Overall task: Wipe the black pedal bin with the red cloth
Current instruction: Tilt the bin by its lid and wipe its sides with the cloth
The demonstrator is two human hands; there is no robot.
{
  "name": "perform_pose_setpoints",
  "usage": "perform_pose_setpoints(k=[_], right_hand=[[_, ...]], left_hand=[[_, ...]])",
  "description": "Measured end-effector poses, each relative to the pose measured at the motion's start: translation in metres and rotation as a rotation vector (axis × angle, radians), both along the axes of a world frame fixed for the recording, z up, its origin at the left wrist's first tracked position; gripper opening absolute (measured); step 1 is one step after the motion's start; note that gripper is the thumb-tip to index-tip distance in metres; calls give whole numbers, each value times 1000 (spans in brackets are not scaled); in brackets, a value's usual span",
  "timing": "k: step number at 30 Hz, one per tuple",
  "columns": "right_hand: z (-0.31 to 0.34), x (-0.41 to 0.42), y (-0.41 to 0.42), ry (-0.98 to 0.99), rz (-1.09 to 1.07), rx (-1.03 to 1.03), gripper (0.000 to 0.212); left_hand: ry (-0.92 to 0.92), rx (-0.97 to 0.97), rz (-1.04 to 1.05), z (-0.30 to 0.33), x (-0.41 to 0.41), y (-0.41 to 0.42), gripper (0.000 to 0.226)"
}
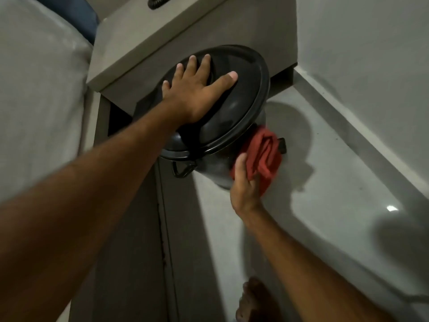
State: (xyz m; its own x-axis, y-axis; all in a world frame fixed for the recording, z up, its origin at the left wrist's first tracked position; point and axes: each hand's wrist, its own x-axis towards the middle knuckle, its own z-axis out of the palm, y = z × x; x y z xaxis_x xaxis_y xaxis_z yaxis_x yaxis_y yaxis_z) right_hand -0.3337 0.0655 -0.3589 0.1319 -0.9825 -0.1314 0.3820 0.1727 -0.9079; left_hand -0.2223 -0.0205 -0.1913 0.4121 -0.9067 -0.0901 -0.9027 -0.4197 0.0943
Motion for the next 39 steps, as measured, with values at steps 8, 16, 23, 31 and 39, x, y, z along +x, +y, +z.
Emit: perform_pose_setpoints(k=[8,16,23,31,39], right_hand=[[35,-18,-97,-105,43,202,59],[-38,-14,1,115,118,274,61],[-9,-10,-74,-17,-9,331,66],[25,-3,-27,-248,3,94,92],[-61,2,-47,394,-30,161,58]], left_hand=[[6,-9,41,1,-5,0,100],[-5,-5,64,-1,-6,-3,104],[52,45,350,8,-30,-16,111],[12,37,170,5,-16,-15,96],[46,23,199,1,-14,-17,88]])
